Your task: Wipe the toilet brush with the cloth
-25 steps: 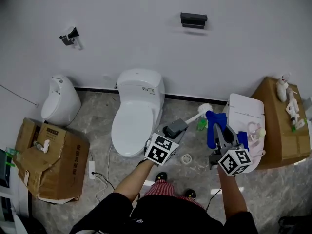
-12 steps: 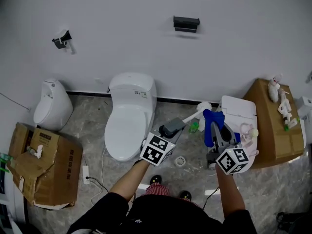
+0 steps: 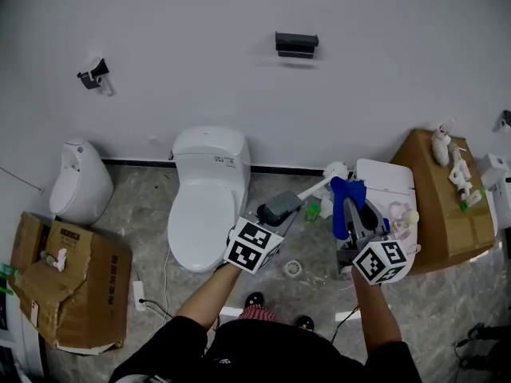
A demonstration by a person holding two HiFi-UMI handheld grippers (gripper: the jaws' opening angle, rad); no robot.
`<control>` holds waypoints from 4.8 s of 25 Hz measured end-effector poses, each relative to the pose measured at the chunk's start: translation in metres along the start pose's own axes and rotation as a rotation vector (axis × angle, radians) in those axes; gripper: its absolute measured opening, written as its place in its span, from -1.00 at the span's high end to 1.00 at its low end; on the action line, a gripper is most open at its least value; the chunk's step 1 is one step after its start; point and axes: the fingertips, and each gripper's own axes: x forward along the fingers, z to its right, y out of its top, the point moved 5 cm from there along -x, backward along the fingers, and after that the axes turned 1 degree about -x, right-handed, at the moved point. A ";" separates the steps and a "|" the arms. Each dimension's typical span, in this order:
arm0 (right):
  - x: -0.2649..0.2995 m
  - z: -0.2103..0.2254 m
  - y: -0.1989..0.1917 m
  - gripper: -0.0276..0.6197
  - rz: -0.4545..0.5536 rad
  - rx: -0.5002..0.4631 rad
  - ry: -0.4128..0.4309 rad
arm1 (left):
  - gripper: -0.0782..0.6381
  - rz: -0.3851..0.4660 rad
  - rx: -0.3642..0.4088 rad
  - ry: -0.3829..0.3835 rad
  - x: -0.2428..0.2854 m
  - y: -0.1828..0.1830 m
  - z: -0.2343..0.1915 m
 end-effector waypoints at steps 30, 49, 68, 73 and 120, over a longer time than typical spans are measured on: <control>0.024 -0.019 0.024 0.72 0.107 -0.004 -0.066 | 0.34 0.133 0.038 -0.171 -0.009 0.057 -0.019; 0.032 -0.065 0.034 0.72 0.174 -0.037 -0.040 | 0.34 0.199 0.087 -0.300 -0.024 0.081 -0.025; 0.023 -0.099 0.048 0.72 0.194 -0.116 0.040 | 0.34 0.270 0.134 -0.399 -0.045 0.105 -0.004; 0.022 -0.103 0.048 0.72 0.217 -0.127 0.067 | 0.34 0.289 0.170 -0.401 -0.053 0.109 0.002; 0.034 -0.147 0.074 0.72 0.266 -0.195 0.134 | 0.34 0.346 0.243 -0.399 -0.101 0.135 -0.016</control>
